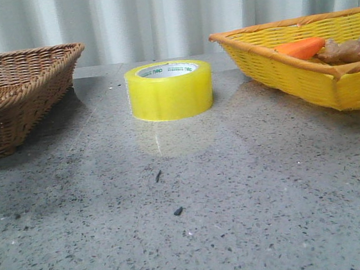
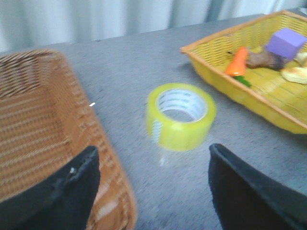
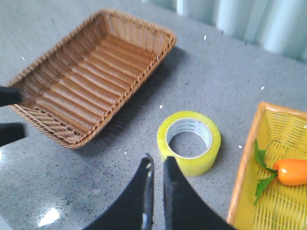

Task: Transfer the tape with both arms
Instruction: 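Move the left gripper down over the tape roll and grasp it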

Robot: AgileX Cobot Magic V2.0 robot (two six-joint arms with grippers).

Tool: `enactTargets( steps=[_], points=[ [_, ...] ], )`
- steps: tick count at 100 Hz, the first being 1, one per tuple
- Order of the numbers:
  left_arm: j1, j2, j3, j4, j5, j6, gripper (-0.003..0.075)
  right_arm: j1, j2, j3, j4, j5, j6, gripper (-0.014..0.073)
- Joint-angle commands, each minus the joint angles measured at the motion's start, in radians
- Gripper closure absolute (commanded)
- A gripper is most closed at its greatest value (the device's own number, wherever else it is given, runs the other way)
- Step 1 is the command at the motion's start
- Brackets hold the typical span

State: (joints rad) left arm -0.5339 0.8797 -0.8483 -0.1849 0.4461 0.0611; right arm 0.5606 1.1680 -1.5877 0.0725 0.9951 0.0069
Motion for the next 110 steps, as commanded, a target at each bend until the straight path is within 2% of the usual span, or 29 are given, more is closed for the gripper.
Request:
enactTargets(
  steps=[1,13,28,46,59,69,91,110],
  points=[
    [-0.045,0.091,-0.113,-0.018,-0.077,0.014,0.0283,-0.003,-0.159,0.115,-0.016,-0.154,-0.019,0.0635],
    [-0.073,0.237,-0.248,-0.018,-0.03,0.014,0.0284,-0.003,-0.348,0.313,-0.072,-0.212,-0.028,0.0635],
    [-0.063,0.46,-0.489,-0.018,0.224,0.011,0.0284,-0.003,-0.562,0.513,-0.105,-0.257,-0.028,0.0635],
    [-0.052,0.741,-0.856,-0.017,0.546,0.007,0.0278,-0.003,-0.718,0.586,-0.105,-0.286,-0.028,0.0635],
    [-0.048,0.91,-1.055,-0.014,0.652,0.0,0.0278,-0.003,-0.747,0.586,-0.105,-0.282,-0.028,0.0635],
    [-0.048,0.995,-1.124,-0.001,0.696,-0.018,0.0278,-0.003,-0.747,0.586,-0.093,-0.259,-0.028,0.0635],
    [-0.043,1.056,-1.129,0.152,0.718,-0.069,0.0278,-0.003,-0.747,0.586,-0.08,-0.21,-0.028,0.0635],
    [-0.007,1.114,-1.129,0.041,0.709,-0.069,0.0279,-0.003,-0.747,0.586,-0.08,-0.206,-0.028,0.0635]
  ],
)
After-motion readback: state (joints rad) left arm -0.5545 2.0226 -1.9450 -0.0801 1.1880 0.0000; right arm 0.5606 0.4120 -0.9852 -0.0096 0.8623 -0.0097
